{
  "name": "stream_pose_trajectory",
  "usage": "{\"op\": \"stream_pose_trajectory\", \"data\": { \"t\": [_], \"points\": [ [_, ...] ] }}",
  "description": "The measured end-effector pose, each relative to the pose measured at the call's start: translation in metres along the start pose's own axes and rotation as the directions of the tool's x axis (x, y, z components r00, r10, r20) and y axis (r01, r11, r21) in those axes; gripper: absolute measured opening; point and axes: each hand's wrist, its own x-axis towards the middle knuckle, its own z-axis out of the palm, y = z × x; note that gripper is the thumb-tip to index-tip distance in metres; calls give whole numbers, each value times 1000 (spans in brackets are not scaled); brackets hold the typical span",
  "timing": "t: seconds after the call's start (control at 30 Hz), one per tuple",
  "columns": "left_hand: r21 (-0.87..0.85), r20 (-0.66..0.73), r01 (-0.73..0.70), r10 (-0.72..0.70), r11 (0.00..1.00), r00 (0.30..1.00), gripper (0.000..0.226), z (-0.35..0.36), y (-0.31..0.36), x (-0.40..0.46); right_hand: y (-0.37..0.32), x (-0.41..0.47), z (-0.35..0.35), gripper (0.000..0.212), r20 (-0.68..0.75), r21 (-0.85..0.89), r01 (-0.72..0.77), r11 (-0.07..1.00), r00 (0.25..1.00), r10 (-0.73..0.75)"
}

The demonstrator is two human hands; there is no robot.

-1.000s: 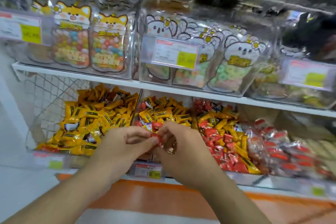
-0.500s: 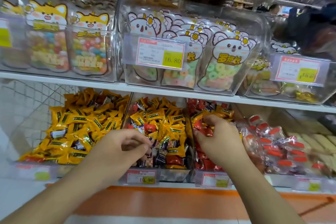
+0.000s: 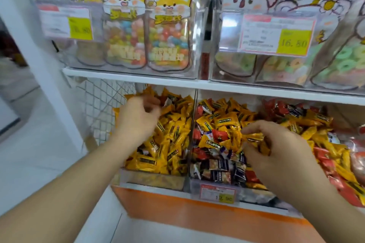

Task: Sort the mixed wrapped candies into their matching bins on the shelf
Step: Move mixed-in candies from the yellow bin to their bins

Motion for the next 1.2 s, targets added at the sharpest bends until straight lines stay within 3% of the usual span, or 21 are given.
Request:
{"op": "stream_pose_trajectory", "data": {
  "t": [0.13, 0.23, 0.37, 0.5, 0.7, 0.83, 0.97, 1.03, 1.2],
  "points": [
    [188, 32, -153, 150, 970, 988, 34, 14, -23, 37, -7, 3, 4, 19, -1, 35, -30, 999, 1000, 30],
    [299, 130, -234, 204, 925, 970, 46, 30, -27, 63, -8, 7, 8, 20, 0, 21, -30, 999, 1000, 30],
    [503, 280, -286, 159, 816, 947, 40, 40, -20, 78, -8, 12, 11, 23, -7, 6, -27, 1000, 1000, 27],
    [533, 269, -287, 163, 796, 949, 32, 40, -12, 80, -6, 13, 15, 23, 23, 17, -31, 999, 999, 31],
    [453, 228, -220, 126, 864, 965, 19, 33, -11, 79, -6, 9, 16, 26, 6, 37, -10, 999, 1000, 10],
    [355, 94, -207, 185, 912, 978, 16, 25, -19, 63, -5, 7, 16, 25, -15, 56, 11, 998, 1000, -11],
    [50, -15, -176, 177, 983, 984, 12, 7, -22, 33, -4, 6, 17, 22, 0, 44, 52, 998, 999, -52],
    [-114, 42, -88, 93, 990, 995, 13, -3, -17, 11, -5, 6, 18, 20, 15, 46, 56, 997, 998, -57],
    [-349, 101, -46, 86, 936, 991, 17, -24, 13, -40, -14, 1, 19, 20, 93, 73, 55, 996, 994, -61]
  ]
}}
